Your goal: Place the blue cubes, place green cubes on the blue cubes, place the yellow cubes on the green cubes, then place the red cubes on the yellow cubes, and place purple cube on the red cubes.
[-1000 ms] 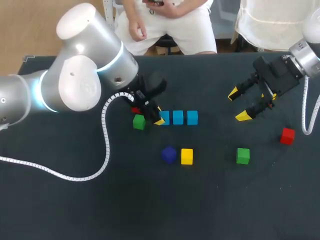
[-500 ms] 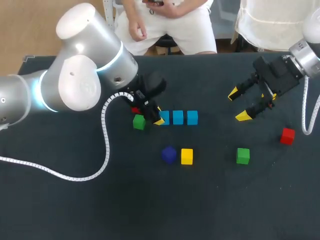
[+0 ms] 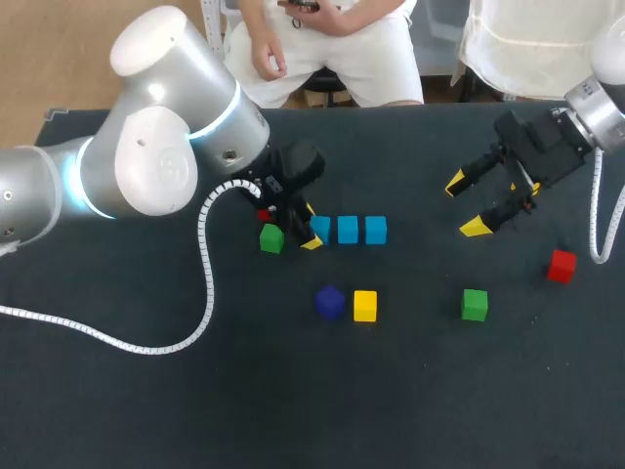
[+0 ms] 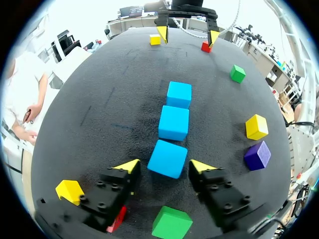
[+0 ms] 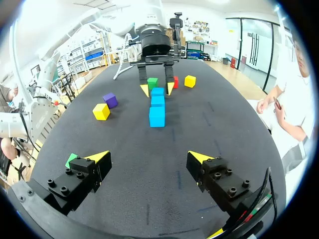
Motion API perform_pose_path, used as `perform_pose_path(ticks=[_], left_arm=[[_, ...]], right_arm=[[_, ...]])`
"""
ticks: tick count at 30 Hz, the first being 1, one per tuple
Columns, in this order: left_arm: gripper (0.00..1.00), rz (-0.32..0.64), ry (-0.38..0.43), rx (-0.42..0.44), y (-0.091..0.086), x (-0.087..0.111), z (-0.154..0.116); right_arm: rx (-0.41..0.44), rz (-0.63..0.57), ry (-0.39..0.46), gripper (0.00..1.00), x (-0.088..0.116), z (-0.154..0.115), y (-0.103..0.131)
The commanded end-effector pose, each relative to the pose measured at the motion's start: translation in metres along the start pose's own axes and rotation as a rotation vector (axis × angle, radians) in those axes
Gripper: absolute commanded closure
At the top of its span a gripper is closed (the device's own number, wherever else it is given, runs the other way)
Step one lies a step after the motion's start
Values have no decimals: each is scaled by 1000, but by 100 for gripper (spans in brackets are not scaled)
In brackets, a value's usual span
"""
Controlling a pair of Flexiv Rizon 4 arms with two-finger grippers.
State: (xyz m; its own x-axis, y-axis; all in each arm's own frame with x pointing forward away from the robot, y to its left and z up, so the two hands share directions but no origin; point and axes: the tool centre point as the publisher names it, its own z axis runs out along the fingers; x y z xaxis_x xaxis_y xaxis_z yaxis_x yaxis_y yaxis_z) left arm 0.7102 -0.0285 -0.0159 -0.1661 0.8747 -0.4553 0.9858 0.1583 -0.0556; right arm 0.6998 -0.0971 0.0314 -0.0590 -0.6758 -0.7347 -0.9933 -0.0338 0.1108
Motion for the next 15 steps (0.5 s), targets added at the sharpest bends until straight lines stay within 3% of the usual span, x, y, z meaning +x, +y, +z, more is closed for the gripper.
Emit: perform_pose_path(ticks=[1, 15], left_arm=[[0, -1, -6, 3, 1, 1, -1], [3, 40, -23, -10, -1, -4, -7]], right_arm=[[1, -1, -1, 0, 0, 0, 0], [1, -1, -1, 0, 0, 0, 0]])
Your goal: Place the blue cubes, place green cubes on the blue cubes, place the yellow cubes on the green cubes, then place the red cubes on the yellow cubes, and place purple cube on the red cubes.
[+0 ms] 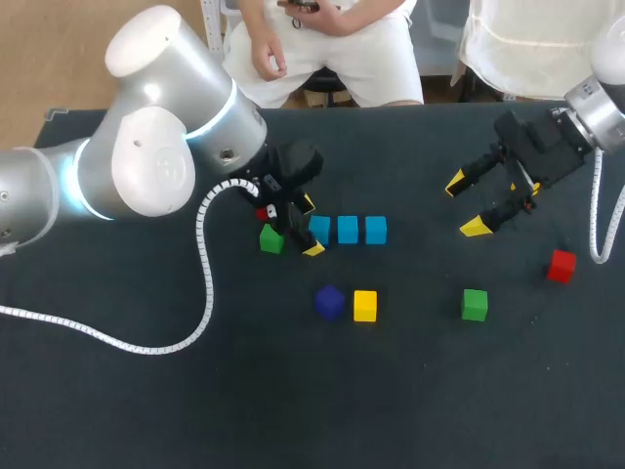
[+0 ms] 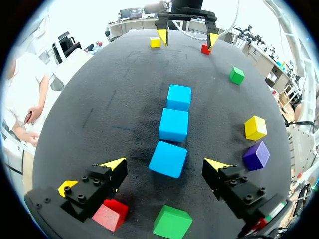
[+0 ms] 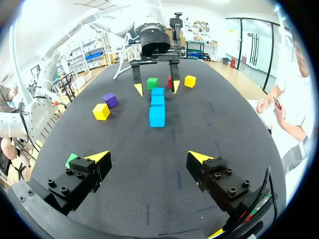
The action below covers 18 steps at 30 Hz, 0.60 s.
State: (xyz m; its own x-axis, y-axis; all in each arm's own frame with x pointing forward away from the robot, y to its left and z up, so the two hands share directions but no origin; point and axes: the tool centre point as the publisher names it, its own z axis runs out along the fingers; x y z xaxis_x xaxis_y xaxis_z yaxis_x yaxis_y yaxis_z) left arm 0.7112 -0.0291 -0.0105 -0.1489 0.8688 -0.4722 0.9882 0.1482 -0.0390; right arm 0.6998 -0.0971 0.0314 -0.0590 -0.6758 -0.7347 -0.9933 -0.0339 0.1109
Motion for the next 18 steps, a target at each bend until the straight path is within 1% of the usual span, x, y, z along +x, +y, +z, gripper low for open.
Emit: perform_pose_path(ticks=[1, 3, 5, 7, 9, 10, 12, 14, 16, 18], left_arm=[[15, 32, -3, 0, -1, -3, -2], [24, 50, -5, -4, -2, -6, -3], [24, 56, -6, -3, -2, -6, -4], [30, 60, -6, -2, -2, -7, -3], [47, 63, -7, 1, -3, -7, -2], [52, 63, -8, 2, -3, -7, -2], [55, 65, -8, 3, -3, -7, -2], [63, 66, -7, 3, -4, -7, -2], [76, 66, -7, 2, -5, -6, -2], [85, 64, -6, 1, -6, -6, -2]], right_arm=[[1, -1, -1, 0, 0, 0, 0], [1, -1, -1, 0, 0, 0, 0], [1, -1, -1, 0, 0, 0, 0], [1, -1, -1, 0, 0, 0, 0], [1, -1, -1, 0, 0, 0, 0], [1, -1, -1, 0, 0, 0, 0], [1, -1, -1, 0, 0, 0, 0], [1, -1, -1, 0, 0, 0, 0], [1, -1, -1, 0, 0, 0, 0], [1, -1, -1, 0, 0, 0, 0]])
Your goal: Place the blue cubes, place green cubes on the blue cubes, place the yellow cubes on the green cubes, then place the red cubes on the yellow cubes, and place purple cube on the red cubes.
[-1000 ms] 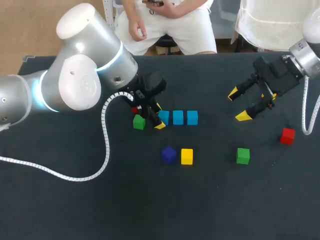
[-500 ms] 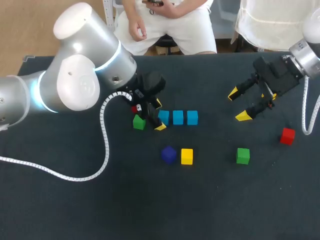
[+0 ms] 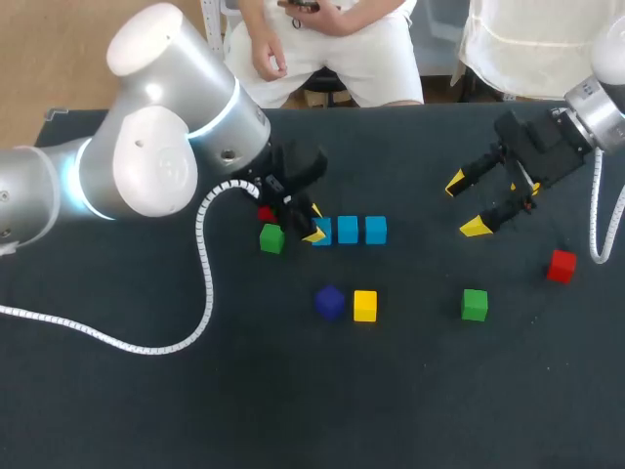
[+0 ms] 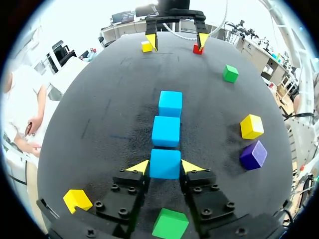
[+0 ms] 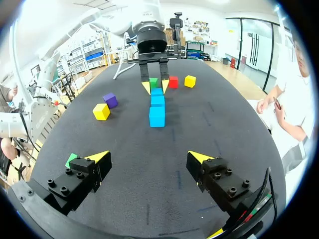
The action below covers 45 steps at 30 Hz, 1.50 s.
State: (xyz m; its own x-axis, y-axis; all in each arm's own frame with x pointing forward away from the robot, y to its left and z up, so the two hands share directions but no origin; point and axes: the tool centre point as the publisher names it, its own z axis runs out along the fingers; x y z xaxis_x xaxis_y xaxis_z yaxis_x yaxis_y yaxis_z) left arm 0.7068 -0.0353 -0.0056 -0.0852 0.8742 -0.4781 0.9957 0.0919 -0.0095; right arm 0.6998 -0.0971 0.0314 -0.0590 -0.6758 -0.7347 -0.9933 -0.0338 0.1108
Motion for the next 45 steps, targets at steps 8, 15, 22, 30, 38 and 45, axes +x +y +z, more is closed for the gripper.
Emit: perform_pose_path(ticks=[8, 15, 22, 30, 38, 45], left_arm=[[100, -7, 4, -10, -3, 2, -3], [56, -11, 6, -16, -3, 1, -4], [9, -16, 5, -17, -3, 1, -4], [73, -11, 6, -12, -3, 1, -4], [100, -1, 8, -9, -2, 1, -3], [100, -11, 8, -26, -4, 0, -5]], right_arm=[[1, -1, -1, 0, 0, 0, 0], [1, -1, -1, 0, 0, 0, 0], [1, -1, -1, 0, 0, 0, 0], [1, -1, -1, 0, 0, 0, 0], [1, -1, -1, 0, 0, 0, 0], [1, -1, -1, 0, 0, 0, 0]])
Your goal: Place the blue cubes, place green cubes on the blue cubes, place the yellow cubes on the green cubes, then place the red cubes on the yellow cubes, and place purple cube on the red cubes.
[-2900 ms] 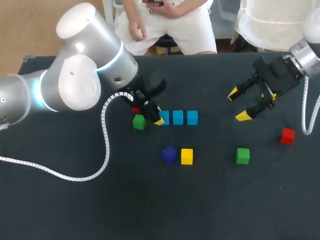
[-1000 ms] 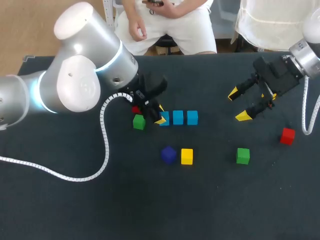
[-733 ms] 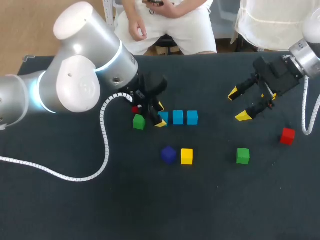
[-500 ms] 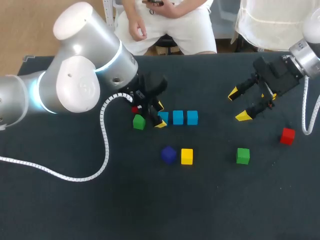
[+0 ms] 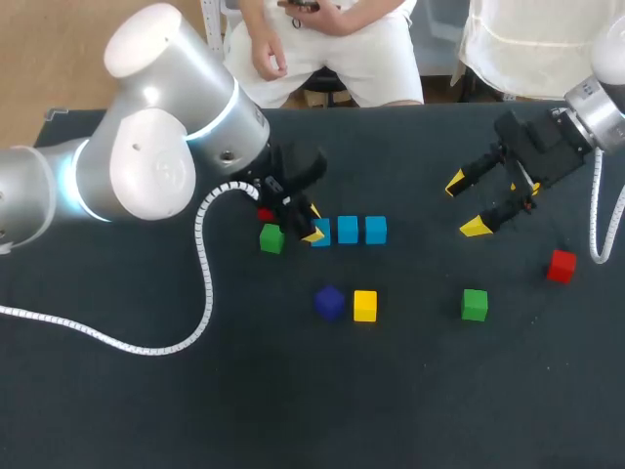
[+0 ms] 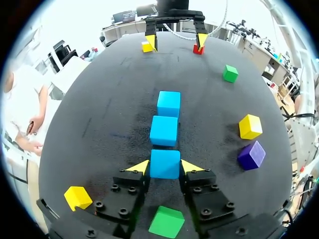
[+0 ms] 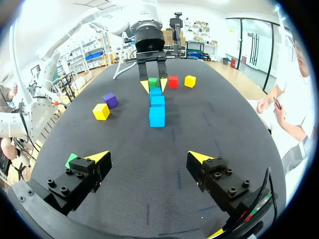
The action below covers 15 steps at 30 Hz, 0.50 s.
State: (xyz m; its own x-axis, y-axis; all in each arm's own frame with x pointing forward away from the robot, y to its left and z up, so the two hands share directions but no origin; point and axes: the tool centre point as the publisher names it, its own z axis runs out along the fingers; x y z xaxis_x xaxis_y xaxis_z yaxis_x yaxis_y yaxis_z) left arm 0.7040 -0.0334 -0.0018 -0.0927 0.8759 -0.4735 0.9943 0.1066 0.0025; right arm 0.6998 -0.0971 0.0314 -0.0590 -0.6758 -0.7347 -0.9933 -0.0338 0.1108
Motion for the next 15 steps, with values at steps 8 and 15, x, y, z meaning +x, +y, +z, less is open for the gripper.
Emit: perform_pose_path(ticks=[8, 15], left_arm=[[100, -11, 3, -10, 1, -1, -3], [100, -8, 3, -1, 3, -3, 1]], right_arm=[[1, -1, -1, 0, 0, 0, 0], [1, -1, -1, 0, 0, 0, 0]])
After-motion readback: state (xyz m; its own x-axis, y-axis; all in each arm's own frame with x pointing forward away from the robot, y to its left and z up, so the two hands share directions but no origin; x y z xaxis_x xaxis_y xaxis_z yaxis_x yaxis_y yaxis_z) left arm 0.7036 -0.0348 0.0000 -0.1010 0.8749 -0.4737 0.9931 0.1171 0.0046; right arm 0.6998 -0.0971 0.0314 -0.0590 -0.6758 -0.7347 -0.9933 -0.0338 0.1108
